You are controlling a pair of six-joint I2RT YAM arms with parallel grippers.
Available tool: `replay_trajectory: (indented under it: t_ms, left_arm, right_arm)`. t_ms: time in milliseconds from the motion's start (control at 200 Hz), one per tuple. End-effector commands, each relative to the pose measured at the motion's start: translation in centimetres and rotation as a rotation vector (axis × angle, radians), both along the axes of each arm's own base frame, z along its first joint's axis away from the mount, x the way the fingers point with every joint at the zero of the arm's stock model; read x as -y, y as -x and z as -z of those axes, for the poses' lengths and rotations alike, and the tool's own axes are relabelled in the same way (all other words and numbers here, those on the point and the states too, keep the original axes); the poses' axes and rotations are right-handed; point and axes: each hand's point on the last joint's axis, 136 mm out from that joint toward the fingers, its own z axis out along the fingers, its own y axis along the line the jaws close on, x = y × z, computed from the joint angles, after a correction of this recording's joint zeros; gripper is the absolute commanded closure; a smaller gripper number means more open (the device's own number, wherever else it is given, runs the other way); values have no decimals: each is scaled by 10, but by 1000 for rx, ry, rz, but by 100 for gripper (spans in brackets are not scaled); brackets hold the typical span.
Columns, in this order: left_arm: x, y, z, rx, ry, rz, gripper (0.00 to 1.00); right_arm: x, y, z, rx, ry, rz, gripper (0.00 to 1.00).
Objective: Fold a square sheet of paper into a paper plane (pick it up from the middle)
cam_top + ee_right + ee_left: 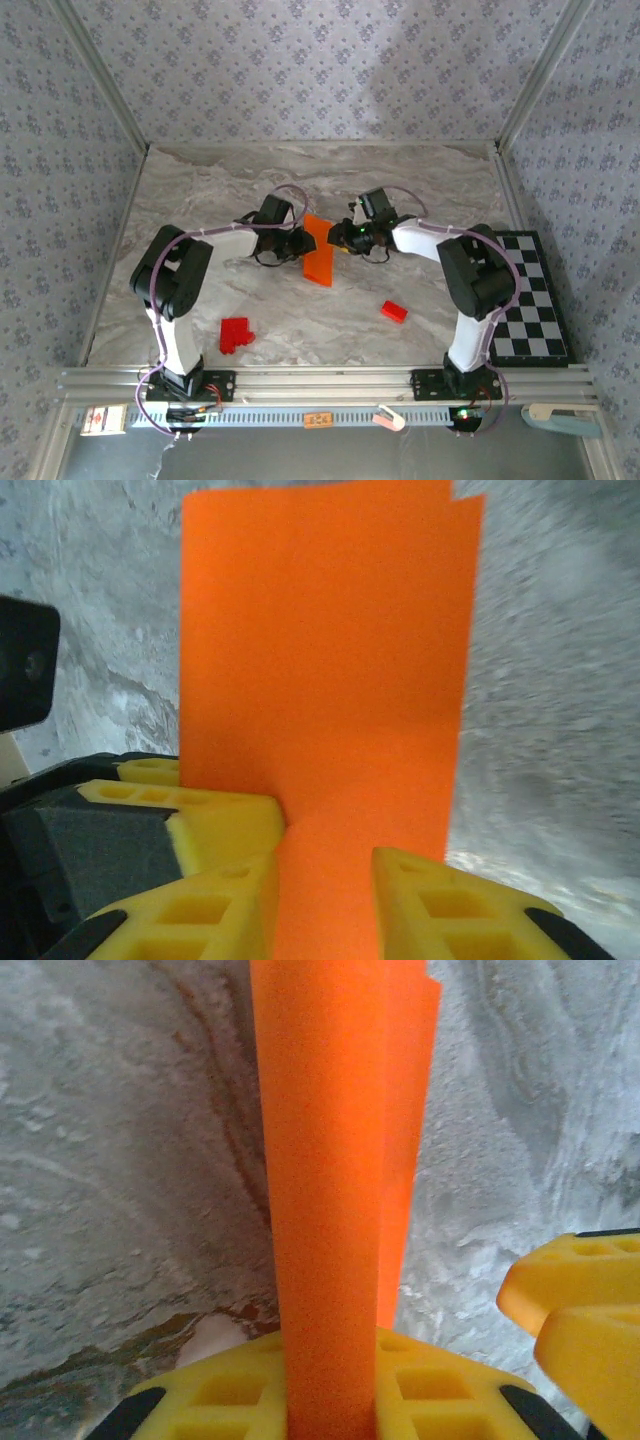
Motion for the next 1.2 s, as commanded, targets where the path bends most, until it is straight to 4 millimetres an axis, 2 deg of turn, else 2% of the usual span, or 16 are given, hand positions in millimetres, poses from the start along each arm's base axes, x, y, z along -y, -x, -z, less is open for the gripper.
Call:
replay_trajectory:
  t_ms: [0,265,420,440,550,645,740,815,915,999,1194]
  left_arm:
    - [-6,2,10,-15,-49,15,79]
    - [-7,3,15,-28,-62,24,78]
    - [-6,4,18,-39,-63,26,77]
    - [-7,5,18,-41,-65,26,77]
    - [-7,5,15,-41,-66,25,76]
    - [-12,5,11,-38,-92,13,71]
    - [-24,7,8,-38,-152,-8,62]
    - [-31,8,6,-33,-200,-3,50]
    - [-37,11,7,-36,-259,10,41]
    - [-40,11,8,-41,-292,19,39]
    - [-33,13,18,-74,-315,60,40]
  right_arm:
    - [-3,-1,12,-46,55,10,72]
    - [-8,2,31,-113,79,-8,83]
    - [-5,14,48,-161,125,-22,85]
    - [-9,6,40,-144,121,-22,85]
    - [-5,11,51,-183,177,-27,86]
    - [1,16,61,-218,224,-28,87]
    - [4,20,67,-234,261,-31,87]
    - [4,20,68,-236,262,-34,88]
    - [3,19,67,-234,258,-35,88]
    - [2,19,65,-229,251,-36,88]
    - [-7,12,50,-210,179,-34,87]
